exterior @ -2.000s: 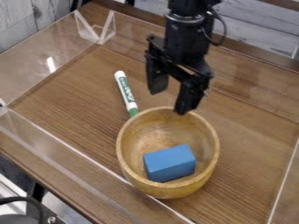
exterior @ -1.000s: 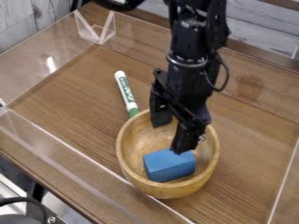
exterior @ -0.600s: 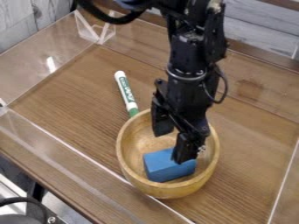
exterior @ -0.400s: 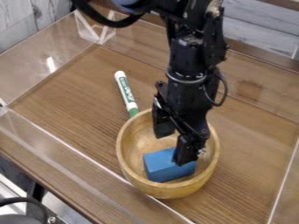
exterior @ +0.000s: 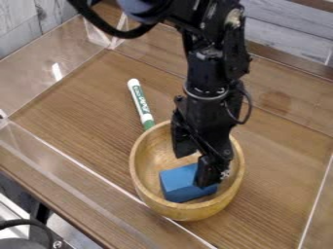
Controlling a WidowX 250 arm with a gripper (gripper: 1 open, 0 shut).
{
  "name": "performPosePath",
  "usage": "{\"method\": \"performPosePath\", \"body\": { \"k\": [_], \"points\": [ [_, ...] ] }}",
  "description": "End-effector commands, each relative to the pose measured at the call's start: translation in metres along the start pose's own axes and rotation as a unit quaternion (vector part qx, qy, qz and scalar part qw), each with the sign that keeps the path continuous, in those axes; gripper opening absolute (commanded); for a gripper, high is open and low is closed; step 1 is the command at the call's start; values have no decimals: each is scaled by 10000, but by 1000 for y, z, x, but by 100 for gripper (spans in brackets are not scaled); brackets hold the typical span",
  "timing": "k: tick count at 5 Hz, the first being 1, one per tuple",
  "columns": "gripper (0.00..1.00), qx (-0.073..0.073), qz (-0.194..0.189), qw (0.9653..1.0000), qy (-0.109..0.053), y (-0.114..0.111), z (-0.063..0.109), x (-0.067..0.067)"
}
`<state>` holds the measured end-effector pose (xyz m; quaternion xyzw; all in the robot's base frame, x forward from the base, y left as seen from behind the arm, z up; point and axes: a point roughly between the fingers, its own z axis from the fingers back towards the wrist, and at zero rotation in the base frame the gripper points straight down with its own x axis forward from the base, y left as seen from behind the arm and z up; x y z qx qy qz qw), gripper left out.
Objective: Remove the blue block from inside the brown bowl and put it on the table
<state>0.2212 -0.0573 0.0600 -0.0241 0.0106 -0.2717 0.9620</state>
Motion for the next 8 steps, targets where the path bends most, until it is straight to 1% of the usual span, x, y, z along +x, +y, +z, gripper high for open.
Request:
{"method": "performPosePath", "body": {
  "k": [1,2,5,7,8],
  "points": [
    [100,62,-65,9995,-288,-1,7,6],
    [100,54,-61,9994,-346,-2,5,7],
    [100,88,28,9985,-531,-3,9,6],
    [100,93,83,9980,-625,-3,9,6],
    [100,90,82,9979,-640,-2,3,5]
  ]
}}
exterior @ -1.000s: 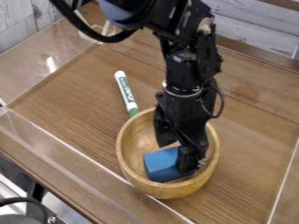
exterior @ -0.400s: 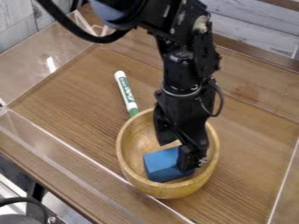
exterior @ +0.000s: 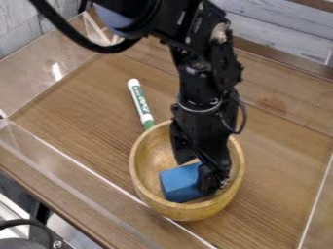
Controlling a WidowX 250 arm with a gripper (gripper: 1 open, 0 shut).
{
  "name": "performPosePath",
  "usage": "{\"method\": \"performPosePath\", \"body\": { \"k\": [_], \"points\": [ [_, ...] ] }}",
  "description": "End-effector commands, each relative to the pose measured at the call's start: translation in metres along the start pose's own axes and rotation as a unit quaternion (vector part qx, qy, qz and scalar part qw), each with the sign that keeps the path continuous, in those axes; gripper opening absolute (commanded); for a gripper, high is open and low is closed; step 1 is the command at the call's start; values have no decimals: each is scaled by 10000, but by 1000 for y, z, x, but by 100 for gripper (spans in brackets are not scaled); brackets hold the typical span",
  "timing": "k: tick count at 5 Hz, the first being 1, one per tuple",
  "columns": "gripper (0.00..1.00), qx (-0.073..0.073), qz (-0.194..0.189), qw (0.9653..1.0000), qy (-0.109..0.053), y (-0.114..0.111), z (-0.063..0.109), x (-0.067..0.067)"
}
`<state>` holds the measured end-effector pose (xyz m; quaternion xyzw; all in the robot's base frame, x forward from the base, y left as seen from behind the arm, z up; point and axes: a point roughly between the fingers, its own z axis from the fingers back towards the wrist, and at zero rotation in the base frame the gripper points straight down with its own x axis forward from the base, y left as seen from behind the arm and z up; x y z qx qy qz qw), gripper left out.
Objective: Remove the blue block from inside the brown bowl and put it on the table
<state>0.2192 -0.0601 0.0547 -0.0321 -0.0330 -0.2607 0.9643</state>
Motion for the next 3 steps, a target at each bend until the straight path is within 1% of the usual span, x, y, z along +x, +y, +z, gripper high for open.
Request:
{"method": "performPosePath", "body": {
  "k": [1,2,3],
  "points": [
    [100,44,-19,9998,-211,1,3,5],
    [0,40,-23,9997,-227,1,-3,4],
    [0,49,-6,9997,-228,2,-1,3]
  ]
}}
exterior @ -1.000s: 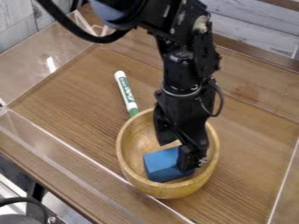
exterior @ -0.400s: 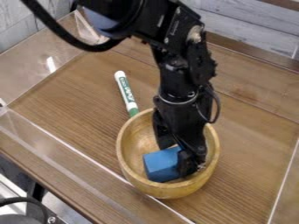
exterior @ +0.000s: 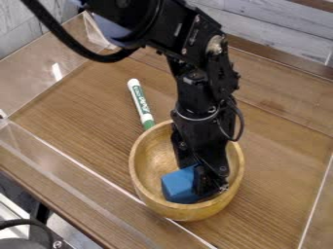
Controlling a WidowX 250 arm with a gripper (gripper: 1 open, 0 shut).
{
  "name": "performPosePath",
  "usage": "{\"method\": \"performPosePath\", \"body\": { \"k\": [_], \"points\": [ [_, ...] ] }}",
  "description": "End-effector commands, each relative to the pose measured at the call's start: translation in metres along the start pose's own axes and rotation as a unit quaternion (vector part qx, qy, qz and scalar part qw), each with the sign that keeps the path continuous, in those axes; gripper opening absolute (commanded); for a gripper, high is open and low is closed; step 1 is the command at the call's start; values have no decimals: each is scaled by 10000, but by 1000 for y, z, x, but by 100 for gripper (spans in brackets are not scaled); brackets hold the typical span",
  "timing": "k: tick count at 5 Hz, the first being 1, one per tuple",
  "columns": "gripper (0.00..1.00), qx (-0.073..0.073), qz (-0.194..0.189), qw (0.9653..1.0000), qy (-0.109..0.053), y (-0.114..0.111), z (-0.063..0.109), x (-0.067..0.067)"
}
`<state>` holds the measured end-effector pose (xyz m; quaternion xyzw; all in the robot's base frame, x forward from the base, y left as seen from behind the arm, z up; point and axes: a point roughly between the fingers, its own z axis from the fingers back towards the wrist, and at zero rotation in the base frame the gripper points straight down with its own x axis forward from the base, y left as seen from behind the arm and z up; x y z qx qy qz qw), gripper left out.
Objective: Remove the blue block from inside the brown bowl and put it on the table
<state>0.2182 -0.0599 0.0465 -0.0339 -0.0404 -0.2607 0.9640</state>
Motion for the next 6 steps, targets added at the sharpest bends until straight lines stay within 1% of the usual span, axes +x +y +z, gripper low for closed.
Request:
{"method": "performPosePath", "body": {
  "k": [1,6],
  "points": [
    [0,58,23,9999,-146,3,9,4],
    [0,109,163,9997,-119,6,22,2]
  ]
}}
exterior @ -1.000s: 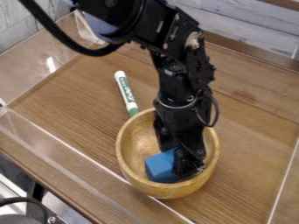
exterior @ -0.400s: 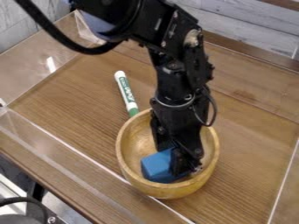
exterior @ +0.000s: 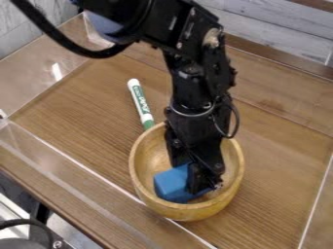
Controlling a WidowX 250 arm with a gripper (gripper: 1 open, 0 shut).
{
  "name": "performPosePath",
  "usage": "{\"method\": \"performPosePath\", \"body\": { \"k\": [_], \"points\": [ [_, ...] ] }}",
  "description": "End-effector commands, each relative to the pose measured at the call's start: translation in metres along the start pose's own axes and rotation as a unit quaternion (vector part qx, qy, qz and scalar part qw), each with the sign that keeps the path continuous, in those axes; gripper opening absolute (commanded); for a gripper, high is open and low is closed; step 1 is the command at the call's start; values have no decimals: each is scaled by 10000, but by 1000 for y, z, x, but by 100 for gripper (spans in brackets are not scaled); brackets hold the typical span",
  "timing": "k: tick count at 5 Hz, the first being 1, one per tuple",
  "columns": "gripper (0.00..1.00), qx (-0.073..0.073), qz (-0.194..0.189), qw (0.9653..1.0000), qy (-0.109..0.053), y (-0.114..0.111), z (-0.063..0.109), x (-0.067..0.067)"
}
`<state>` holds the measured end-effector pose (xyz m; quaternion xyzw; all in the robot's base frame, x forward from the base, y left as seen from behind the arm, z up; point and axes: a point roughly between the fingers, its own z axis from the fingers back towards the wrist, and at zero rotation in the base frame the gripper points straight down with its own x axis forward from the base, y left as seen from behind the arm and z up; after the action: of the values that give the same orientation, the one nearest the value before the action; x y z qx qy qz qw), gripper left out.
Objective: Remove the blue block from inside the brown bowl and put it on the table
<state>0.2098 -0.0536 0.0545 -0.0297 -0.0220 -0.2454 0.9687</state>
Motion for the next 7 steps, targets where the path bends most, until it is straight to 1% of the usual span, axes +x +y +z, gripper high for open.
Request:
{"method": "performPosePath", "body": {
  "k": [1,7],
  "points": [
    [0,111,39,9995,-303,6,16,10],
    [0,138,254,9991,-299,11,30,6]
  ]
}}
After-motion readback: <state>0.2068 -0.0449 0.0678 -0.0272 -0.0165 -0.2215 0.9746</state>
